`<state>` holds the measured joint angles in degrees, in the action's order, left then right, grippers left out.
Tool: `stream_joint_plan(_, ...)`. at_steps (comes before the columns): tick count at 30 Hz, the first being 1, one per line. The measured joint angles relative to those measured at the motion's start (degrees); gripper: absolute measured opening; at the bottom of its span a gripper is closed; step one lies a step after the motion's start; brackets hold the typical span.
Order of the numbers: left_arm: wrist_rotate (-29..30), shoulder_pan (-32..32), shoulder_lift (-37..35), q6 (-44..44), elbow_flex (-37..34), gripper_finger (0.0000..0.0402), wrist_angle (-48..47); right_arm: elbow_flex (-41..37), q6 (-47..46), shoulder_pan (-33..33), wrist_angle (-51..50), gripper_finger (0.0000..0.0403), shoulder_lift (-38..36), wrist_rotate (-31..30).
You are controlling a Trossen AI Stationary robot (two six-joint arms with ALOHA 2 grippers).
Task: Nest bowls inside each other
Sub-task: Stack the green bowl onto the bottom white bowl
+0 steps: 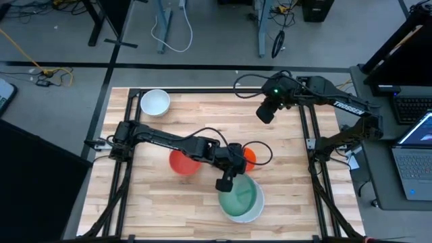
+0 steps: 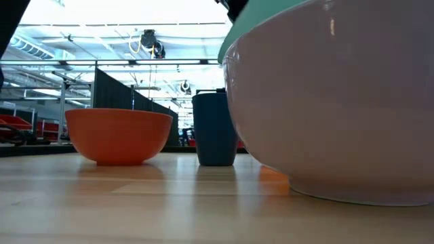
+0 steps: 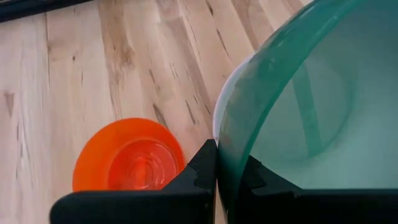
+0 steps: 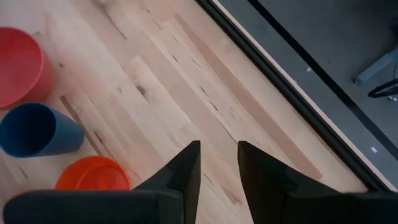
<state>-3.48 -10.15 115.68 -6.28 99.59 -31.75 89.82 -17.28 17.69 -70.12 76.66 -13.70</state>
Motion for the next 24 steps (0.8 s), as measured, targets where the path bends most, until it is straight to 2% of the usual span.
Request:
stream_joint_plan(13, -3.79, 0.02, 0.0, -0.01, 0.0, 0.0003, -0.27, 0.0, 0.18, 0.0, 0.36, 0.0091, 0.0, 0.13)
stream_joint_plan(24, -3.67, 0.39, 1.56, 3.09, -0.02, 0.0085, 0.92, 0.0, 0.67, 0.0, 1.07, 0.0091, 0.0, 0.16)
